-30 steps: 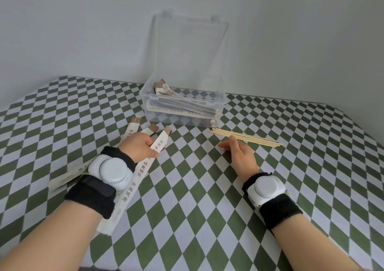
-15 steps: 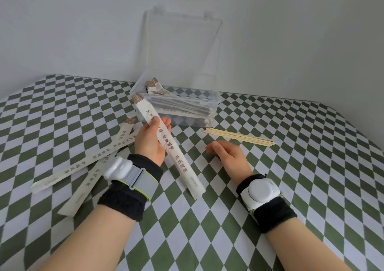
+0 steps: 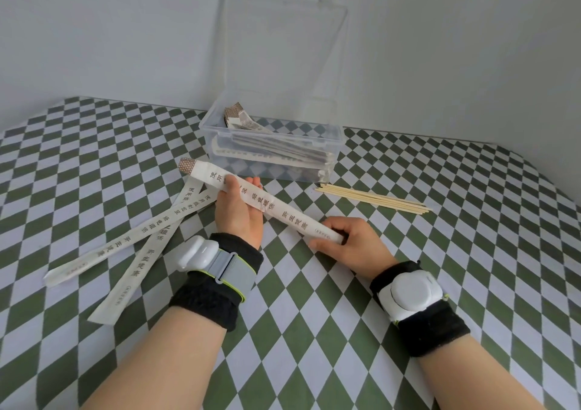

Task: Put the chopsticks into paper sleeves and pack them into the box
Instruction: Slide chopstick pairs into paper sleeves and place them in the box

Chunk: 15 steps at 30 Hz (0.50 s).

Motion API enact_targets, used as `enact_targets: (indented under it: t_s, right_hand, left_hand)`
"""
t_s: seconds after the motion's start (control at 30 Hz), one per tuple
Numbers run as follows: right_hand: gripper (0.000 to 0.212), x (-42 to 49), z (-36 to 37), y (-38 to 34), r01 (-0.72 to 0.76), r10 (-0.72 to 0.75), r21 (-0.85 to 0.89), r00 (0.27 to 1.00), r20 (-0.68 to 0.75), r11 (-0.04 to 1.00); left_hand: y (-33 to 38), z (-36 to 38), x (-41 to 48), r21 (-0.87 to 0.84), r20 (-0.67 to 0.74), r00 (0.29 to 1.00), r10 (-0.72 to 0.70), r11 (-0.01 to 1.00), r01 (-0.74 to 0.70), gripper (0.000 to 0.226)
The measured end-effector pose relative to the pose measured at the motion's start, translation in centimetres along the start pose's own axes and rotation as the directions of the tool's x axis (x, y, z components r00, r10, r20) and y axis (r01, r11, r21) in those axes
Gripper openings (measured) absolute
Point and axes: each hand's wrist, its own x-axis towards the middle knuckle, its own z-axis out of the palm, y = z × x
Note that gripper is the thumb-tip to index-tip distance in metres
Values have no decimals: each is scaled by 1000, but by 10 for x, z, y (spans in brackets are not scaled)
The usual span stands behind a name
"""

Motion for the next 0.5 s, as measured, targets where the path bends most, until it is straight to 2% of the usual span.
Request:
enact_targets:
  t_s: [0.1,0.2,0.27,0.37,0.43,0.5]
  right_hand:
    - [3,0,-1,-4,-27,40,146,995,-89,989]
    - [14,-1,-3,-6,-17,44,193,990,-134,981]
    - [15,-1,-3,-3,16,22,185,979,-203,983]
    - [6,2,0,6,87,-65,56,944,-323,995]
    - [11,5,1,11,137,-144,-44,927,-346,990]
    - [20,5,2,11,181,-193,-67,923,-333,981]
  left_hand:
    - [-2,3,-3,76,182,974,-138,989,126,13]
    - [-11,6,-11,248,365,886,-286,947,203,8]
    - [-16,6,-14,361,367,869,-334,911,198,11]
    - [-17,5,-16,453,343,857,-384,867,207,9]
    - [-17,5,-16,440,332,865,-376,873,211,8]
    - [-16,6,-15,387,321,884,-339,899,204,12]
